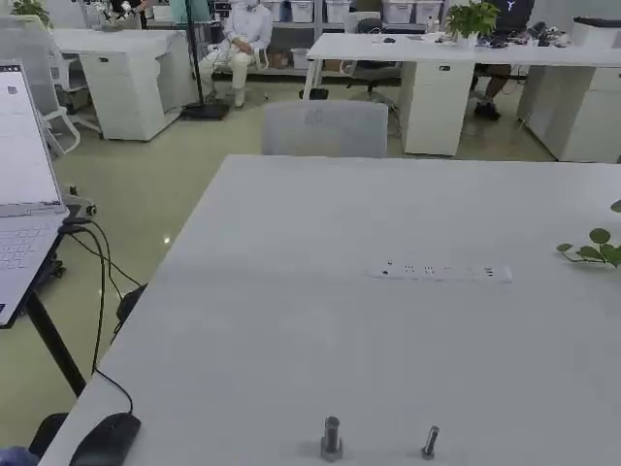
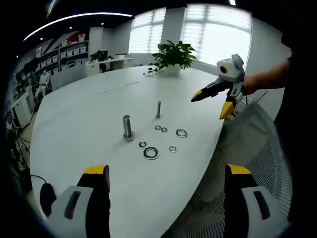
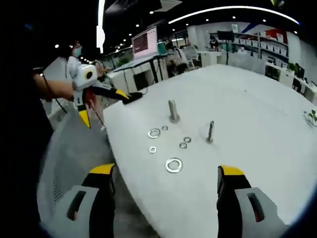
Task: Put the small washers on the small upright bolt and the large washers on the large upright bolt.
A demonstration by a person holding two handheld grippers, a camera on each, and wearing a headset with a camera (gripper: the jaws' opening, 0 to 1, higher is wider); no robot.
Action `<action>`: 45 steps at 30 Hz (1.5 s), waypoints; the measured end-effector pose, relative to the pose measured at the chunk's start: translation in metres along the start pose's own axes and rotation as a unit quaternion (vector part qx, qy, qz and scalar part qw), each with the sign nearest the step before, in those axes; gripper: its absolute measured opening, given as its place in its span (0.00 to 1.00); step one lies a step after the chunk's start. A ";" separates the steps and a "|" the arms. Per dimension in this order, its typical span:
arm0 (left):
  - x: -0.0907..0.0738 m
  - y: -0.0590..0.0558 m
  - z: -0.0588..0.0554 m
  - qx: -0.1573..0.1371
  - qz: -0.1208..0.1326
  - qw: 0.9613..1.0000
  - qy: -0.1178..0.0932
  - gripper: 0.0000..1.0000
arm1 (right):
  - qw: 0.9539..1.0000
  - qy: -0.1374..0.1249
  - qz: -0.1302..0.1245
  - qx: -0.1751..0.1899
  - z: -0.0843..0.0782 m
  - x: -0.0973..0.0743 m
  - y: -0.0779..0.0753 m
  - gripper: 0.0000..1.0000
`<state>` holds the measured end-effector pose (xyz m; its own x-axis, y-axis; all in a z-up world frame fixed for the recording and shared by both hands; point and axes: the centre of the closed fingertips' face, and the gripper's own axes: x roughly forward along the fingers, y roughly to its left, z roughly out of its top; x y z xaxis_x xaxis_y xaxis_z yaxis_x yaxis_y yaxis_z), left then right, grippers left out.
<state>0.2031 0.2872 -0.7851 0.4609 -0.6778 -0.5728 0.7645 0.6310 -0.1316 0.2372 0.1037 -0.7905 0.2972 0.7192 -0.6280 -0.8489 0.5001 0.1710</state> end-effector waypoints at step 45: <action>0.010 0.009 -0.004 0.034 0.001 0.999 0.018 0.94 | 0.982 0.129 0.049 -0.129 0.013 0.054 0.018 0.50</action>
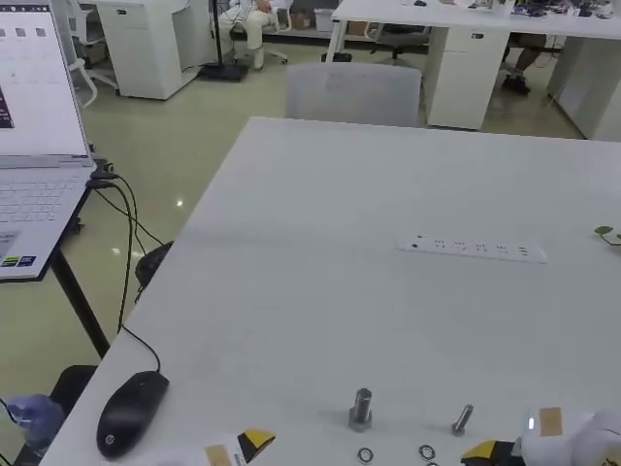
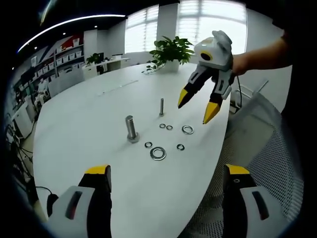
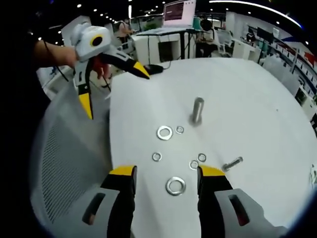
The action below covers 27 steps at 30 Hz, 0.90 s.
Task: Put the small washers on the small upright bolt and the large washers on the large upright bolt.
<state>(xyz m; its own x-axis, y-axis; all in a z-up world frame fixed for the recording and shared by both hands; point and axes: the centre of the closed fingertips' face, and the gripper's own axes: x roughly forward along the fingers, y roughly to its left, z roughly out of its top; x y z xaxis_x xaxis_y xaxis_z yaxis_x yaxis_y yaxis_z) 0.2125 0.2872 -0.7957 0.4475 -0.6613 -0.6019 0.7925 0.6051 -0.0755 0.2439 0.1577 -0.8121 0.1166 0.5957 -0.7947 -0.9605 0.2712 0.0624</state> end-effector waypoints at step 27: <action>0.014 0.000 0.001 0.022 -0.007 1.000 0.005 0.93 | 0.992 0.079 0.031 -0.094 -0.004 0.042 0.017 0.38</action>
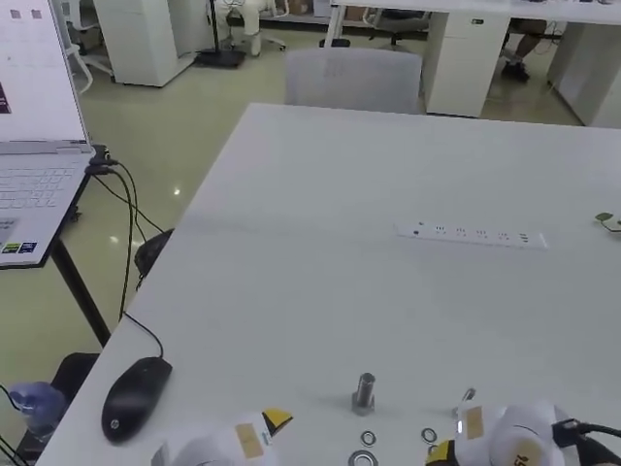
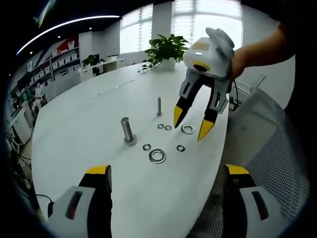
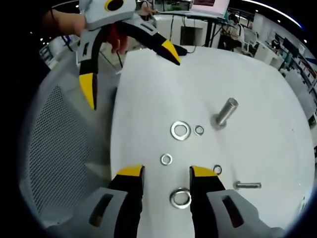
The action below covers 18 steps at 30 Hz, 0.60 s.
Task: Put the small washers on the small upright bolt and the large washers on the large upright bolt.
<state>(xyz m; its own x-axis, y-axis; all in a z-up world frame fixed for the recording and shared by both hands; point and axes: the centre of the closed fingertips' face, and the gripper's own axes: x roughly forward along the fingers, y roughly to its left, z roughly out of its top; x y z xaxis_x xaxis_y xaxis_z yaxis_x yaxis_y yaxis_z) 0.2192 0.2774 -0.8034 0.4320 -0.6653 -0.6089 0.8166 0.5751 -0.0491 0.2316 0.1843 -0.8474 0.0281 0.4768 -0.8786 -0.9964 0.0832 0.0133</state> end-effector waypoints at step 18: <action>0.000 0.004 -0.007 0.023 0.005 1.000 0.015 0.91 | 0.996 0.057 0.016 -0.063 -0.004 0.029 0.001 0.29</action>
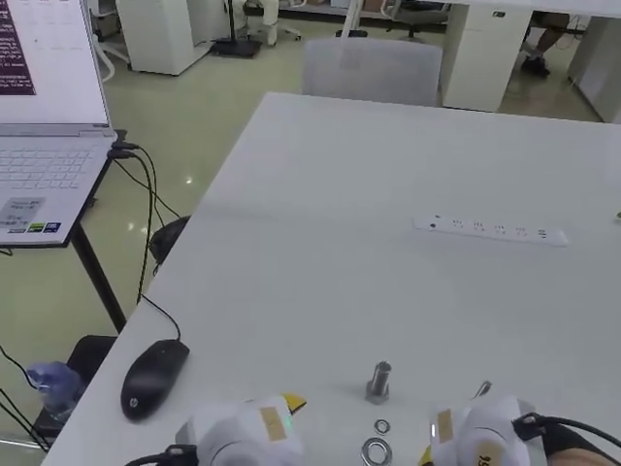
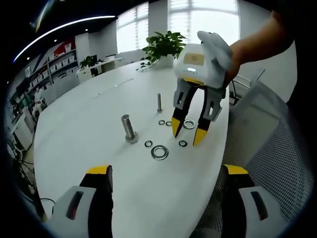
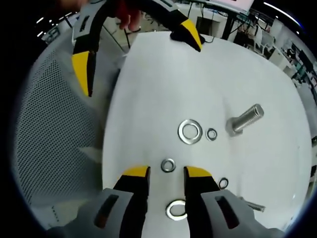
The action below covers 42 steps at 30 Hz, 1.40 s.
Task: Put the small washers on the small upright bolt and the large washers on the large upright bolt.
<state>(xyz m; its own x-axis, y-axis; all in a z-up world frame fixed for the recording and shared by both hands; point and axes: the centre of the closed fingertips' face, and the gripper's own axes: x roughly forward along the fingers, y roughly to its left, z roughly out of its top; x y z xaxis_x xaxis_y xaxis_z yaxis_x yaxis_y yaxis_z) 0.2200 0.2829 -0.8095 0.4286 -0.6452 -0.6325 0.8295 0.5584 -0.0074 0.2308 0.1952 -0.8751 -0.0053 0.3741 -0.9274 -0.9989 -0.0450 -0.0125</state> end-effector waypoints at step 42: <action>-0.001 0.006 -0.003 0.006 0.006 1.000 0.006 0.85 | 0.997 0.071 -0.001 -0.028 -0.001 0.006 -0.003 0.14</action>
<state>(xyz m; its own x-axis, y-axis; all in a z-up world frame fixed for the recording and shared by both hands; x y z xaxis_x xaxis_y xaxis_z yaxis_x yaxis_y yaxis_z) 0.2231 0.2889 -0.8113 0.4337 -0.6321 -0.6421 0.8290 0.5592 0.0094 0.2341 0.1968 -0.8808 0.0073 0.2403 -0.9707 -0.9946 -0.0983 -0.0318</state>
